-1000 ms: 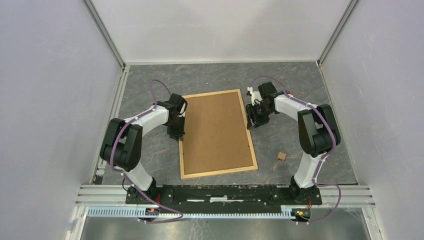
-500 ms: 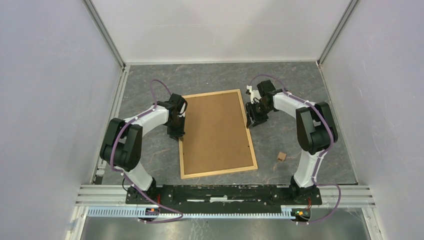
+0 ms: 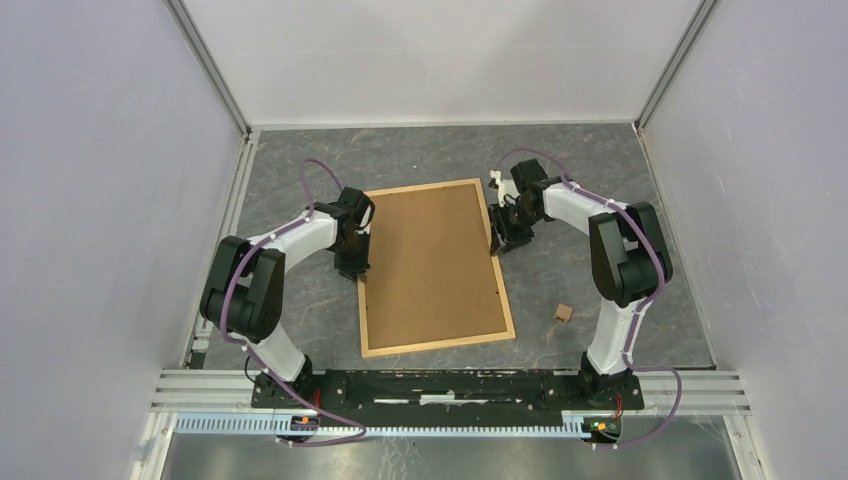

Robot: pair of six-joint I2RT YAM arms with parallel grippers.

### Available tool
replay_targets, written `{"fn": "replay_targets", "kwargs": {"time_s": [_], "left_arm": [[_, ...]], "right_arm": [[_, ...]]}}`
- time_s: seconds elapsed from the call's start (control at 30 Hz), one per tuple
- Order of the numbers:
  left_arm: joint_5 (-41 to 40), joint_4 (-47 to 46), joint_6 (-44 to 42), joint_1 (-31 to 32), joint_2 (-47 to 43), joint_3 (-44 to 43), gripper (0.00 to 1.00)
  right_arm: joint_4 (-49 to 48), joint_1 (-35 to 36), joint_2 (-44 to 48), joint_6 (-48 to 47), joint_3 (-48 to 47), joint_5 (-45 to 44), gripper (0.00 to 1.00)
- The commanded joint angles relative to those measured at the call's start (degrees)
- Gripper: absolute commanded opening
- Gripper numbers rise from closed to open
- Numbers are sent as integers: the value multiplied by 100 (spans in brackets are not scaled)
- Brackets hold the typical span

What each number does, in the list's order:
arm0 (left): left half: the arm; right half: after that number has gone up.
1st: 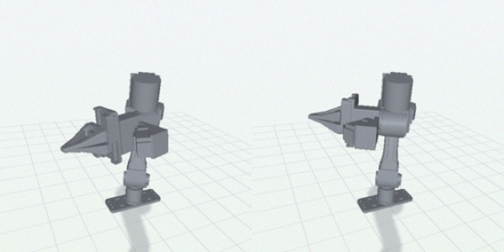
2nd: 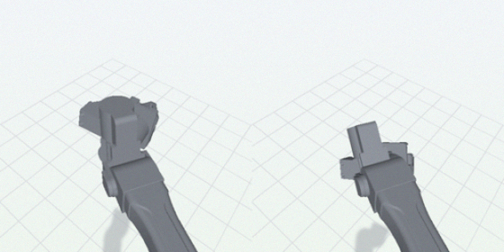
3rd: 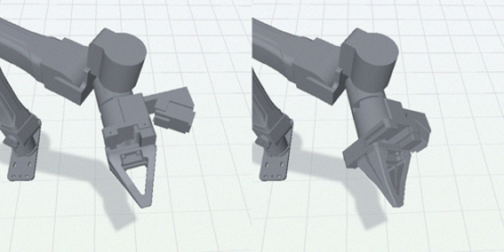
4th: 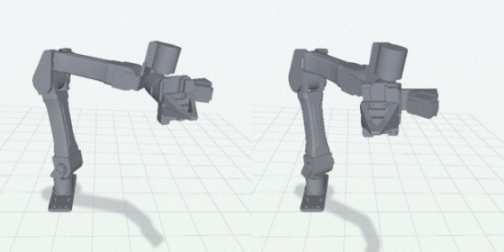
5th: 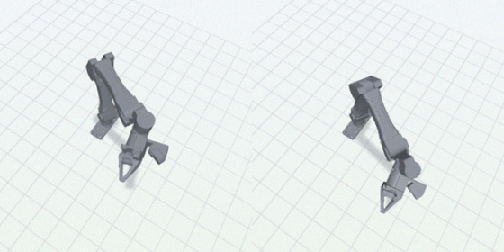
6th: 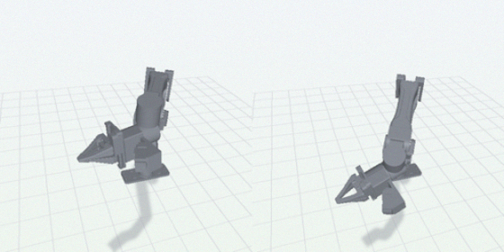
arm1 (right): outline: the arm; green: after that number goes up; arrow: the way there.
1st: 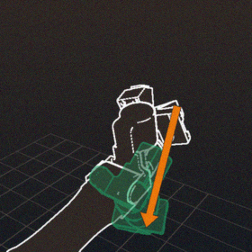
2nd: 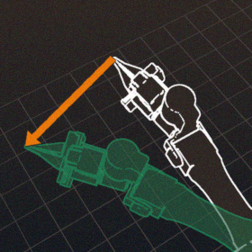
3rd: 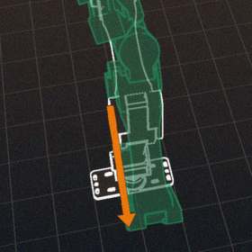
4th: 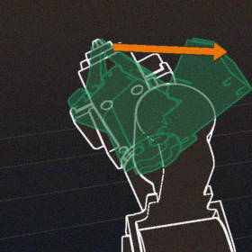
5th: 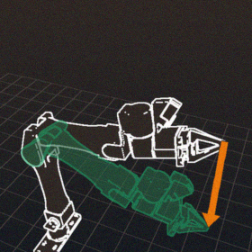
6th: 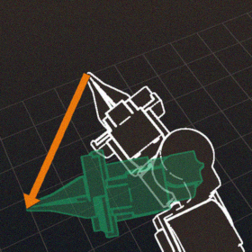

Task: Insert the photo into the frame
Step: Install the photo frame at the center of the board.

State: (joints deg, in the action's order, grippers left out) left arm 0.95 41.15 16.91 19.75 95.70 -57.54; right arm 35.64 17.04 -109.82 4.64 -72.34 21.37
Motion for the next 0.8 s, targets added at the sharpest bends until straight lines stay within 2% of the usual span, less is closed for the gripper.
{"fn": "replay_targets", "kwargs": {"time_s": [0.0,0.5,0.77], "left_arm": [[-297,115,-333,16,20,6,2],[-304,120,-328,27,-11,6,2],[-306,117,-328,28,-34,15,2]], "right_arm": [[-121,75,-157,-7,-183,-231,45],[-56,209,-275,228,-299,-861,44],[46,281,-315,425,-260,-1645,44]]}}
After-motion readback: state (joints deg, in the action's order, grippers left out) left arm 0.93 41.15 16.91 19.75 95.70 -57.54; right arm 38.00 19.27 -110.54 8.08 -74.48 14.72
